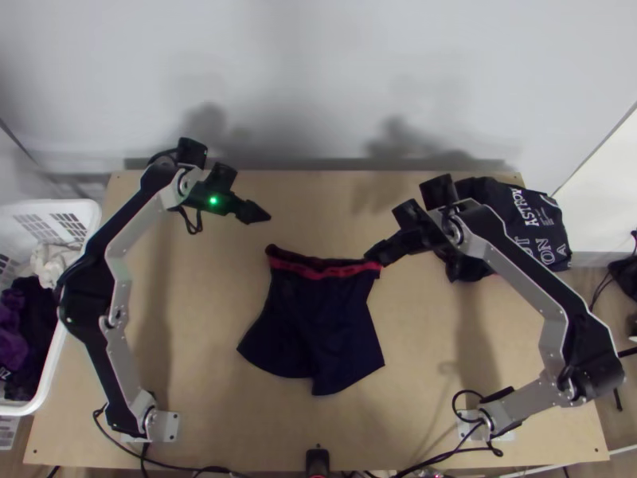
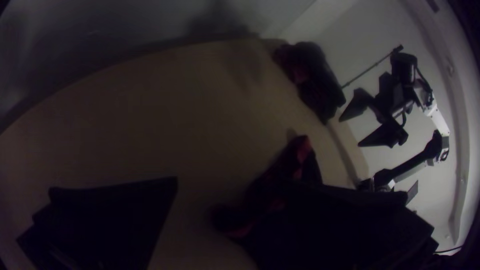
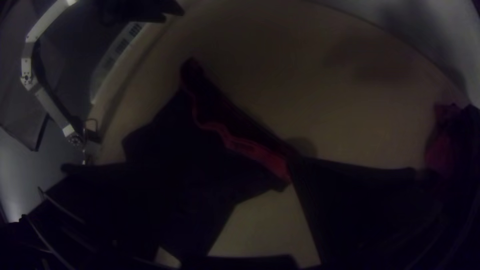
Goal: Fold the t-shirt
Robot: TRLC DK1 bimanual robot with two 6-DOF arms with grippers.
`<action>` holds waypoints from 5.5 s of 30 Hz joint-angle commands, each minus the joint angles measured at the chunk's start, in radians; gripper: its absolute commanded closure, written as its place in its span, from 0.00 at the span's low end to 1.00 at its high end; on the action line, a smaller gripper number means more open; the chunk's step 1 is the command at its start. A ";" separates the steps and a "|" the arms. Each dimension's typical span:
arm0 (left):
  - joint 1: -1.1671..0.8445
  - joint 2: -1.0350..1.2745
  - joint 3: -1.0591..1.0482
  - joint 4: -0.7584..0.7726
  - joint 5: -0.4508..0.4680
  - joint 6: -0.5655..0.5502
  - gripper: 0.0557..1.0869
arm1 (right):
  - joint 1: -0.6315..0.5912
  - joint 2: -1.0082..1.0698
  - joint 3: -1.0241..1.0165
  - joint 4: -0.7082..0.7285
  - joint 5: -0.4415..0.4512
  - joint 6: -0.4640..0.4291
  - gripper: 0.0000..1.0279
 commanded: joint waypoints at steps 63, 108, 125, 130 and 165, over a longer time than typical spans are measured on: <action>-0.312 -0.933 -0.806 -0.140 -0.489 0.310 0.05 | 0.289 -0.195 -0.431 -0.282 -0.099 -0.077 0.39; -0.244 -0.965 -0.849 -0.138 -0.491 0.343 0.05 | 0.260 -0.043 -0.461 -0.147 -0.050 -0.103 0.39; -0.238 -0.973 -0.863 -0.137 -0.491 0.356 0.05 | 0.288 -0.024 -0.488 -0.089 -0.050 -0.095 0.93; -0.233 -0.977 -0.861 -0.137 -0.492 0.356 0.05 | 0.289 -0.035 -0.488 -0.095 -0.050 -0.098 0.97; -0.256 -1.016 -0.835 -0.174 -0.489 0.351 0.05 | 0.335 -0.224 -0.221 -0.425 -0.062 -0.109 0.97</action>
